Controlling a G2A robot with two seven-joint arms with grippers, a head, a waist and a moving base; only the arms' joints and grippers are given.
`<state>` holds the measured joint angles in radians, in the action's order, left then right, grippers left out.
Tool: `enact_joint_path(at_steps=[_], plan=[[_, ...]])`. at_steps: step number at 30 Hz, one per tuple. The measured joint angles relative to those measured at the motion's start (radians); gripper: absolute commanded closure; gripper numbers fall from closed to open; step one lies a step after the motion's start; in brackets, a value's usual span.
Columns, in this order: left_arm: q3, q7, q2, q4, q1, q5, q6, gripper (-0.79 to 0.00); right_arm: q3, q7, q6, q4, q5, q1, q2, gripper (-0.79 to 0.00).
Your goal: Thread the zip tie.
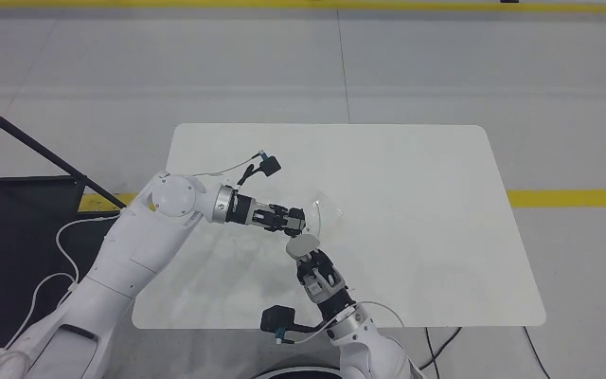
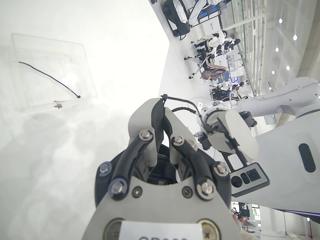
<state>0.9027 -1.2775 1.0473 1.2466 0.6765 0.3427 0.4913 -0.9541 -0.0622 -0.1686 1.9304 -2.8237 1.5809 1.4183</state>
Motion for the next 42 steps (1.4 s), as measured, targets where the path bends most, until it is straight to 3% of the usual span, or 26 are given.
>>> enact_joint_path(at_steps=[9, 24, 42], plan=[[0.000, 0.002, 0.000, 0.002, 0.002, -0.001, -0.001, 0.000, 0.001, 0.006, 0.015, 0.003, -0.002, -0.001, -0.003, 0.000], [0.074, 0.113, -0.024, 0.106, 0.081, -0.113, 0.049, 0.000, -0.019, -0.033, 0.038, 0.024, -0.005, 0.021, -0.018, 0.000], [0.161, 0.380, -0.050, 0.288, 0.224, -0.414, 0.049, 0.000, -0.019, 0.006, 0.035, 0.031, -0.003, 0.025, -0.024, 0.000]])
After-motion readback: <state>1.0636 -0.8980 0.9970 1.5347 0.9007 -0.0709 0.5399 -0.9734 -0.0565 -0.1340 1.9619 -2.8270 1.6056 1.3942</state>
